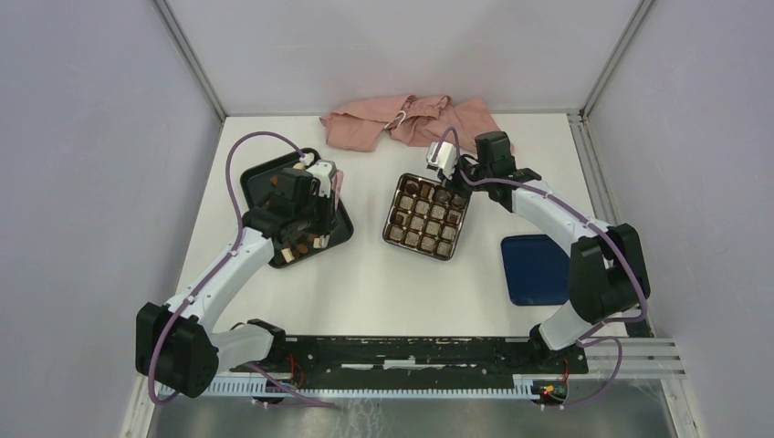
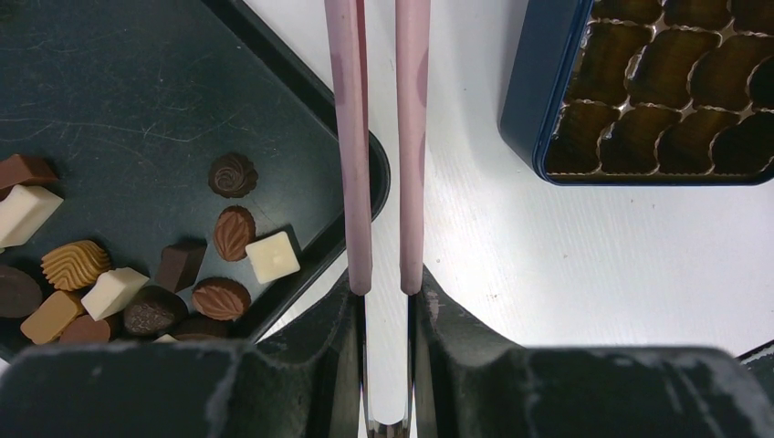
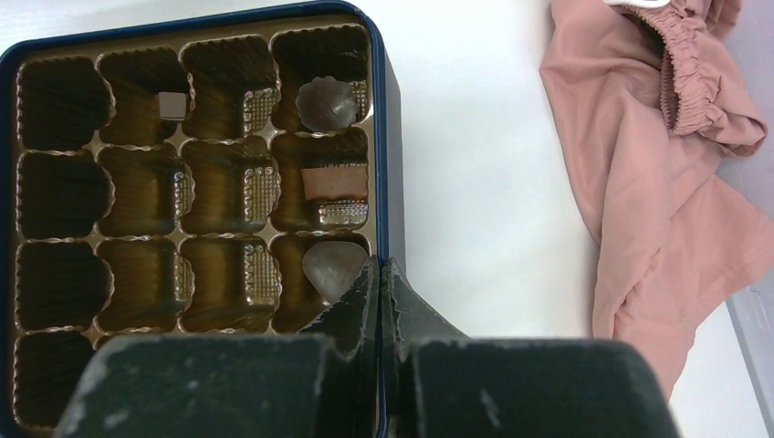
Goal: Pack the chocolate
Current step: Adjust the packing box at the center of the board, then adjust the clamp.
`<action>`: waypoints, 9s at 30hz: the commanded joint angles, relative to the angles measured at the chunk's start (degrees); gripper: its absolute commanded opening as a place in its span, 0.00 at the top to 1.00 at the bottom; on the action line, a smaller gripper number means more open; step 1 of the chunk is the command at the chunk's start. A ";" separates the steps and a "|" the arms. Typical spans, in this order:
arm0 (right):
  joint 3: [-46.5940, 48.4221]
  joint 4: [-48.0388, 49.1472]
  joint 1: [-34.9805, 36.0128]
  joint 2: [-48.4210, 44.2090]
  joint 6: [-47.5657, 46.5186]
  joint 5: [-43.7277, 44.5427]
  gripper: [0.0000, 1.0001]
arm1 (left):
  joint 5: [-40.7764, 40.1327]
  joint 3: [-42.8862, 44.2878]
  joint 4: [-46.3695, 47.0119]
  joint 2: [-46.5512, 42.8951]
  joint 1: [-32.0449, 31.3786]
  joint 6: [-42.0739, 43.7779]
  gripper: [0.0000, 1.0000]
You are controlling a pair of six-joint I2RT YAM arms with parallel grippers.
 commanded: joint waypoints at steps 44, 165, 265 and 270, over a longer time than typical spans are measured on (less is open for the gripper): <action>1.58 4.87 -3.70 11.09 10.49 -13.88 1.00 | 11.15 0.12 5.12 -0.35 0.46 0.64 0.96; -22.76 57.33 5.20 -5.94 104.39 -15.17 0.95 | -26.12 -18.49 52.95 -7.98 -37.11 -21.59 0.00; -22.32 50.01 4.41 -4.94 104.15 -11.83 0.87 | -27.10 -10.00 49.08 9.65 -37.12 -26.50 0.70; -22.32 50.05 4.48 -4.82 104.15 -11.91 0.85 | -26.92 -9.52 49.12 9.82 -36.98 -26.46 0.72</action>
